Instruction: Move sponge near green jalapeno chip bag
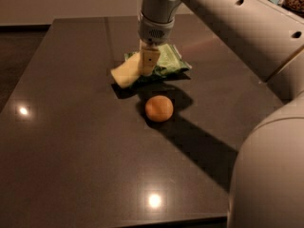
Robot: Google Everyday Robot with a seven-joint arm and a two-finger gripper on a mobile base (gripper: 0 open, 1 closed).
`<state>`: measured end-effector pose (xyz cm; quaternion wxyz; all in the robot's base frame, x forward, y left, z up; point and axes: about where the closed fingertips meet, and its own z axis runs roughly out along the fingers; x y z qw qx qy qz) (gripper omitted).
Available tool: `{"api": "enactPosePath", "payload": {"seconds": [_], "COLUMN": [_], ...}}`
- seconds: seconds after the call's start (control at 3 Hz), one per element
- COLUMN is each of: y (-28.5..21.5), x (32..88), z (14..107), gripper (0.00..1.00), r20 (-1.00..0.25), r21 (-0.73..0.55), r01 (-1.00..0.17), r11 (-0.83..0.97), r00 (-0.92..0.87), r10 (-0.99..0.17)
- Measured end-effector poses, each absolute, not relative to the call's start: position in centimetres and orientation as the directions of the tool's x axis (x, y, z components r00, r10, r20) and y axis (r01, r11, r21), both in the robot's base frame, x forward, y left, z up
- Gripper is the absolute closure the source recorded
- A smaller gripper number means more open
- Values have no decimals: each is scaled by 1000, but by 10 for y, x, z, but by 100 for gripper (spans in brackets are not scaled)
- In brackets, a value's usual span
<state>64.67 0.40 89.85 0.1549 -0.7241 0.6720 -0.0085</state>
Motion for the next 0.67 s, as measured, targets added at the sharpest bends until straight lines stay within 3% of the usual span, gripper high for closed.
{"api": "enactPosePath", "payload": {"seconds": [0.33, 0.67], "y": [5, 5], "x": [647, 647], "z": [897, 897], "gripper": [0, 0], "r20": [-196, -196], "r21": [-236, -236], "r01": [-970, -970], "r11": [-50, -50], "r00": [98, 98], "r10": [-976, -976]}}
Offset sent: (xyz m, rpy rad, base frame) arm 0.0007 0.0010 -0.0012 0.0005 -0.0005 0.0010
